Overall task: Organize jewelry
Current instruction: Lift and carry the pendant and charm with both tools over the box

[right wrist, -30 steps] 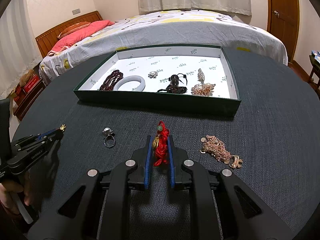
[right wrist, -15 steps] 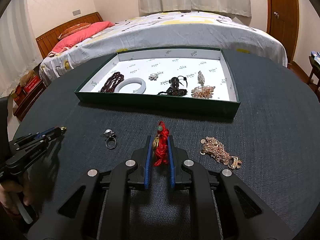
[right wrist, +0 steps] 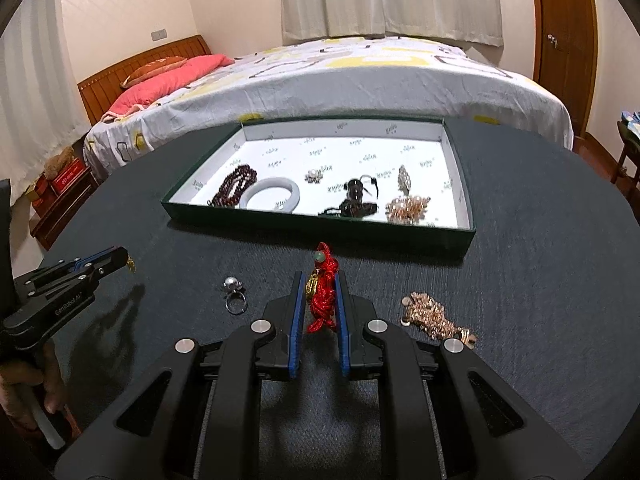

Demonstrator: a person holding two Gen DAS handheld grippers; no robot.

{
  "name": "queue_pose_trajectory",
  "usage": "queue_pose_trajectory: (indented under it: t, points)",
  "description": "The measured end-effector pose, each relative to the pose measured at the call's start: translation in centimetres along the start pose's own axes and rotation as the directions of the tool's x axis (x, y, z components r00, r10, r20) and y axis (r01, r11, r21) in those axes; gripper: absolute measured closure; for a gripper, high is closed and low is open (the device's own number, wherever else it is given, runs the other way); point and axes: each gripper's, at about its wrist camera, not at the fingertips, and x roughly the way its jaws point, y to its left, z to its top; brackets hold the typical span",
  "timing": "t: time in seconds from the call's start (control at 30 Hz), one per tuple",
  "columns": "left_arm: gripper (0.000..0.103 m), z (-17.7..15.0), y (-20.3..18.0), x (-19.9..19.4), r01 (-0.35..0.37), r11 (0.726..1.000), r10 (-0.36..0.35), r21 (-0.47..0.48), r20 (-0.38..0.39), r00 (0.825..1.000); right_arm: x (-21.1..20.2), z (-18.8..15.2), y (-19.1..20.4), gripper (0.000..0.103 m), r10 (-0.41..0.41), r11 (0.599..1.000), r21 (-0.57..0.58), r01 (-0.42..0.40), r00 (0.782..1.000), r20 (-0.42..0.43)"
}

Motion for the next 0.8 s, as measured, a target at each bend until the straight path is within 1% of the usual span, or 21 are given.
queue_pose_trajectory:
  t: [0.23, 0.37, 0.47, 0.6, 0.8]
  points:
    - [0.089, 2.3, -1.3, -0.5, 0.051, 0.999, -0.051, 0.018, 0.043, 0.998, -0.7, 2.0, 0.0, 0.088, -0.004, 1.000, -0.014, 0.004, 0.999, 0.050]
    - [0.089, 4.2, -2.1, -0.6, 0.075, 0.997, -0.077, 0.028, 0.078, 0.994, -0.9, 3.6, -0.1, 0.088, -0.008, 1.000, -0.023, 0.010, 0.996, 0.086]
    - [0.089, 6.3, -2.9, -0.2, 0.098, 0.995, -0.101, 0.037, 0.110, 0.989, -0.9, 4.9, -0.2, 0.088, -0.014, 0.999, -0.027, 0.017, 0.993, 0.117]
    - [0.089, 8.8, -4.1, 0.5, 0.110, 0.992, -0.119, 0.063, 0.157, 0.980, -0.1, 7.3, -0.4, 0.088, -0.026, 0.999, -0.037, 0.032, 0.987, 0.157]
    - [0.089, 12.2, -5.5, 3.2, 0.121, 0.989, -0.135, 0.086, 0.183, 0.974, 2.3, 10.8, -1.0, 0.088, -0.041, 0.998, -0.044, 0.050, 0.981, 0.190]
